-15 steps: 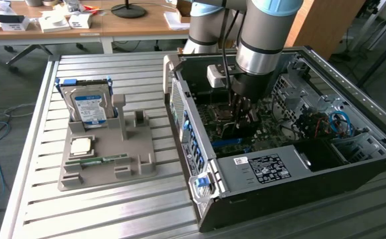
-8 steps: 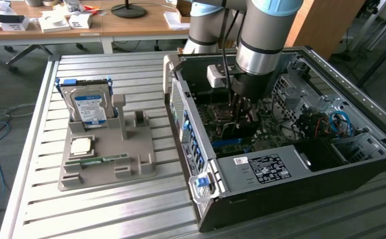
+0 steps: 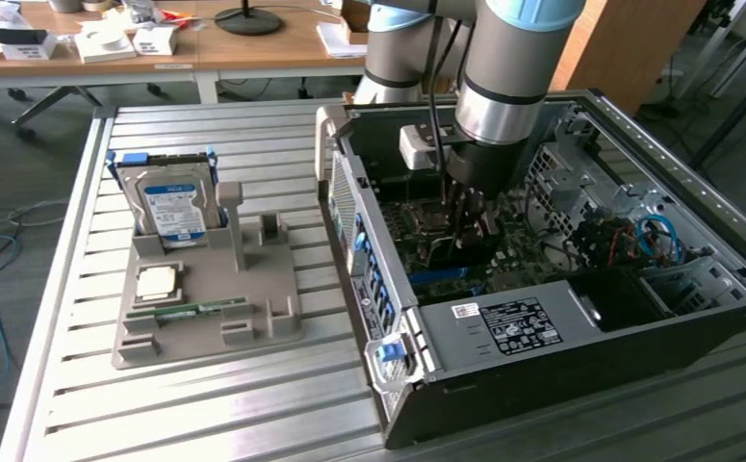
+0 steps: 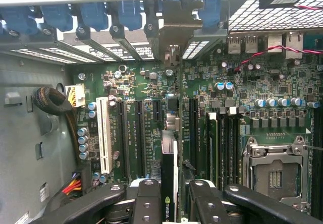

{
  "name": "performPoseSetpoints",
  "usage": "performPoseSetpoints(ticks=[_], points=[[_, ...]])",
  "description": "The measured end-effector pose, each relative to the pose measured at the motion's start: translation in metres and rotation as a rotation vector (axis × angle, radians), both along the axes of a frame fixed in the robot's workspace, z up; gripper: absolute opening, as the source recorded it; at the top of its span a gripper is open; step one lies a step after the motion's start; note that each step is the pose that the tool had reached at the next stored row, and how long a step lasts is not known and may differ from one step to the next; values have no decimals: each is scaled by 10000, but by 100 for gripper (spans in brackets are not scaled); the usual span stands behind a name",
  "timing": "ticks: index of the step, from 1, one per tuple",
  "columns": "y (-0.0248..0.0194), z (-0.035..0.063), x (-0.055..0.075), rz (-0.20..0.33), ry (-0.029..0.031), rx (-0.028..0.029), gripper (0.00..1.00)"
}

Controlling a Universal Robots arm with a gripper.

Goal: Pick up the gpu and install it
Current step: 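Insert the gpu into the slot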

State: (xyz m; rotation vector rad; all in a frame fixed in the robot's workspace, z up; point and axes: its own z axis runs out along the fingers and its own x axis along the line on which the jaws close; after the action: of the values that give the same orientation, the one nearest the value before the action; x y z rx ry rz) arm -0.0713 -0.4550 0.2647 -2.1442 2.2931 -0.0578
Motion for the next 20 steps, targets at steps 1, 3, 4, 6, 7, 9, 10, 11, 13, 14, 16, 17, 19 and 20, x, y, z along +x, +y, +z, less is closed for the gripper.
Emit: performPoseSetpoints(ticks=[1,3,4,6,7,9,10,11,13,14,16,17,19,20], points=[[0,-3,0,0,-1,1,26],[0,-21,0,1,0,0,26],[0,-21,0,1,1,-2,26],[0,-21,0,0,1,-3,26],[0,-22,0,1,1,-1,26],[0,-27,0,0,-1,2,26],[1,-34,0,1,-2,5,26],[0,-35,0,1,-1,0,26],[0,-35,0,0,0,-1,26],[0,-35,0,0,1,-2,26],[0,-36,0,0,0,0,26],[0,-36,0,1,0,5,26],[0,-36,0,0,0,6,26],[0,-36,0,0,0,6,26]])
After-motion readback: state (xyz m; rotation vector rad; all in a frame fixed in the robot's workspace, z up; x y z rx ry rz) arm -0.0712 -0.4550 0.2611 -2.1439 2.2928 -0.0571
